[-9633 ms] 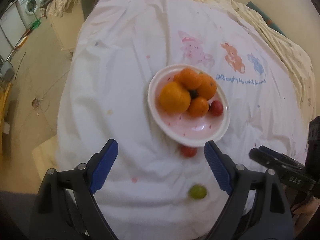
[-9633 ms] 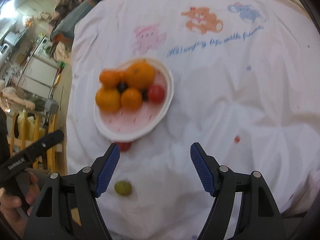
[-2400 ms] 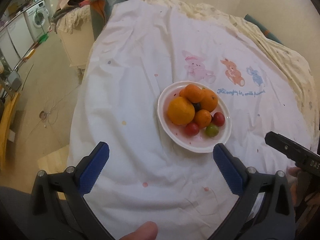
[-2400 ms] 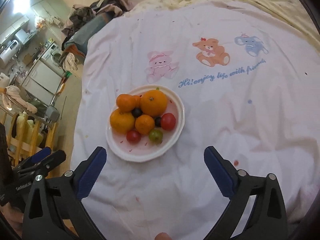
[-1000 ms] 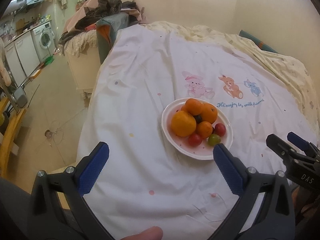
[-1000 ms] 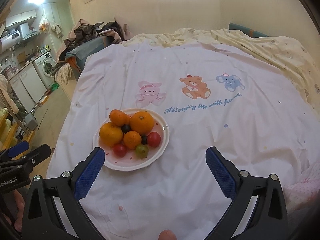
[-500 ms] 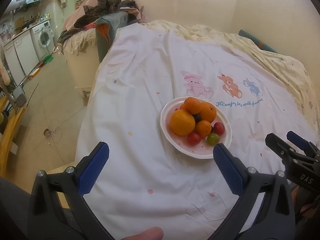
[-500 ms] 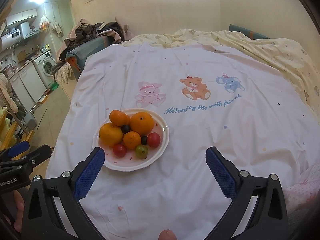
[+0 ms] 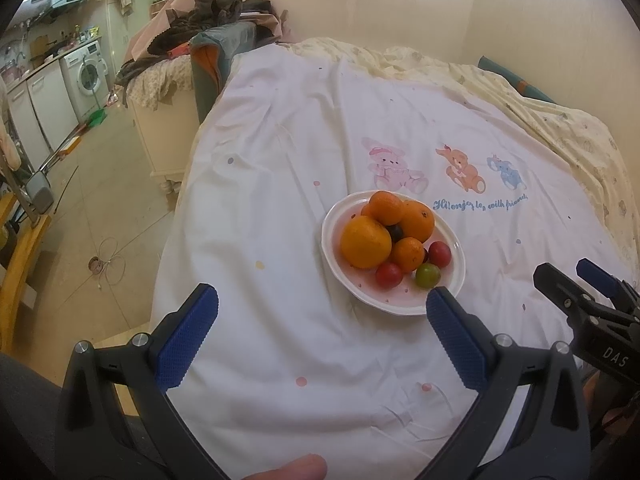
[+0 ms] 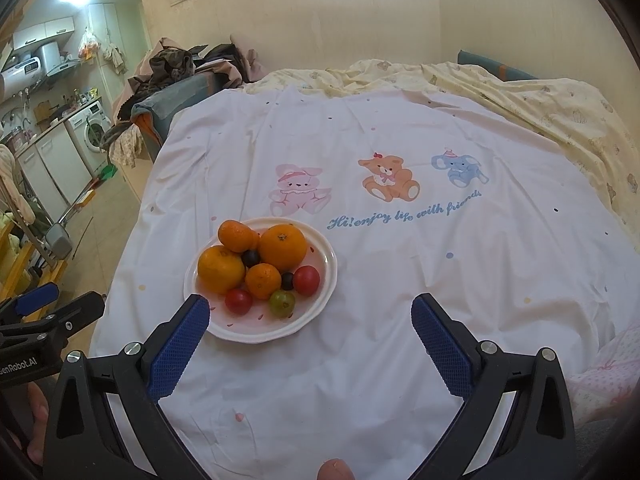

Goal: Organize fruits

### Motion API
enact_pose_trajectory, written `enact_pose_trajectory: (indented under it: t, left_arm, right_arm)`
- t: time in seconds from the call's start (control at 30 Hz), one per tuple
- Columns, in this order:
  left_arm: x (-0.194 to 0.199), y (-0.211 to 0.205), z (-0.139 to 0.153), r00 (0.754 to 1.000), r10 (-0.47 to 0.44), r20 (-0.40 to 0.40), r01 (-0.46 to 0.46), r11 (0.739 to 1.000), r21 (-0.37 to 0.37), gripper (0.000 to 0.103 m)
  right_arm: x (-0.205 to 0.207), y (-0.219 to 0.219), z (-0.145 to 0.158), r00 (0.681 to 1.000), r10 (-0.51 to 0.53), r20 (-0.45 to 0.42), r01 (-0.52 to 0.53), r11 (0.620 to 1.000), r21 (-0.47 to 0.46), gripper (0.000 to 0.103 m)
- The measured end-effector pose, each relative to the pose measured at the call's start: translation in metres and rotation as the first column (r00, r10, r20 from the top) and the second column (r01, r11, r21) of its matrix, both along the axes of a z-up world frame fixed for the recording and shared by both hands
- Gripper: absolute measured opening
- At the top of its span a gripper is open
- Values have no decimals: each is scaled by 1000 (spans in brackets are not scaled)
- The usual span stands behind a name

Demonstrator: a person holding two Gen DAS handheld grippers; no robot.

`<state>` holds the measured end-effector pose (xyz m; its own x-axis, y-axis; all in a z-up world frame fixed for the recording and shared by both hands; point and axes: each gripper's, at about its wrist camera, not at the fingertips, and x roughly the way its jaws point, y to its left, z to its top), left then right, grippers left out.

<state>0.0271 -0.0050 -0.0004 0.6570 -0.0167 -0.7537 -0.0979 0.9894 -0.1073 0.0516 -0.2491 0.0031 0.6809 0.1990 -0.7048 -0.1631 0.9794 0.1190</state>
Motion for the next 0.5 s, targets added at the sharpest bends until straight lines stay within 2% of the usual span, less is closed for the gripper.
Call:
enact_pose_trajectory:
  t: [0.5]
  left_arm:
    - [0, 1, -1, 1000, 3, -8, -3, 1000, -7, 103]
  right_arm:
    - [1, -1, 1, 1000, -1, 3, 1, 1000, 1, 103]
